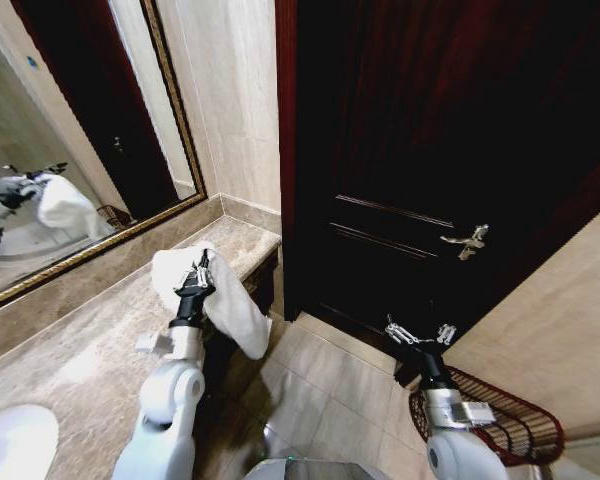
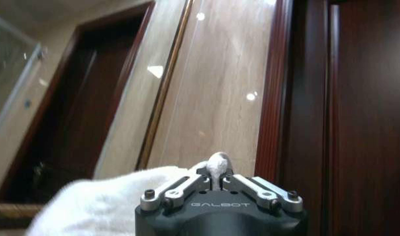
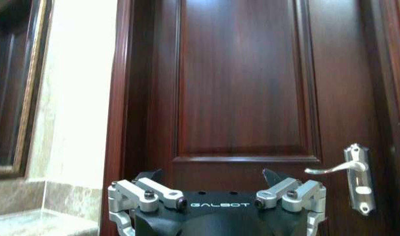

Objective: Discard the used towel into the hamper.

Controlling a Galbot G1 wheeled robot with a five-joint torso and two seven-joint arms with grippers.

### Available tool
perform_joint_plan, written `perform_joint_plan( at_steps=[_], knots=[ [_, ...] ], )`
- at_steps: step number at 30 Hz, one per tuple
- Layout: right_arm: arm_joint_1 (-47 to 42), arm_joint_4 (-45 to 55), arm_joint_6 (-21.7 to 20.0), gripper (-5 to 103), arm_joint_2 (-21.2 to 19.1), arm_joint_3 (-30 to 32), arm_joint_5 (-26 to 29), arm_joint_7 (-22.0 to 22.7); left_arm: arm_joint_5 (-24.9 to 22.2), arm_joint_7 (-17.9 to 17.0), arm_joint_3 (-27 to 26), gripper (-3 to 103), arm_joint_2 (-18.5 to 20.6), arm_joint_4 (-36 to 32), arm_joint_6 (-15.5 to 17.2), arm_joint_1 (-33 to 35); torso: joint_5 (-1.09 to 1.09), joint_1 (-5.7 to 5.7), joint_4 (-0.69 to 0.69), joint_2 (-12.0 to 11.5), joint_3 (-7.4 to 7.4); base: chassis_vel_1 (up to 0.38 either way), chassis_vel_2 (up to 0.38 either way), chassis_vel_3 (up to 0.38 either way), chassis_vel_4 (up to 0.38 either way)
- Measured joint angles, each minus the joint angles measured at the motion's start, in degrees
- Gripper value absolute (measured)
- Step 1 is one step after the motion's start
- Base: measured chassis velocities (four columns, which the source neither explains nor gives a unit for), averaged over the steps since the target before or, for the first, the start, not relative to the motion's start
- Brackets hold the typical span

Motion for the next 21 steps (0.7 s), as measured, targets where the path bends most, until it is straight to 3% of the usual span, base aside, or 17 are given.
perform_joint_plan(
  at_steps=[3, 11, 21],
  knots=[
    [-0.1, 0.9, 1.2, 100, 0.7, 0.0, 1.2, -0.1, 4.7, 1.2, 0.5, 4, -1.9, -3.2, -2.5, 4.9, 0.0, 0.0, 0.01, 0.0, 0.0, 0.0, 0.0, 0.0, 0.0],
    [1.0, 2.2, 7.6, 100, 1.9, -0.1, -0.5, 3.4, 6.8, 0.8, 0.0, 4, -2.2, -7.5, -2.7, 8.2, -0.01, 0.0, 0.01, 0.0, 0.0, 0.0, 0.0, 0.0, 0.0],
    [0.1, 3.8, 11.7, 100, 2.2, -0.1, -1.5, 3.9, 9.4, 2.3, 1.5, 4, -2.3, -7.7, -4.5, 9.5, -0.01, 0.0, 0.0, 0.0, 0.0, -0.029, -0.038, -0.038, -0.03]
  ],
)
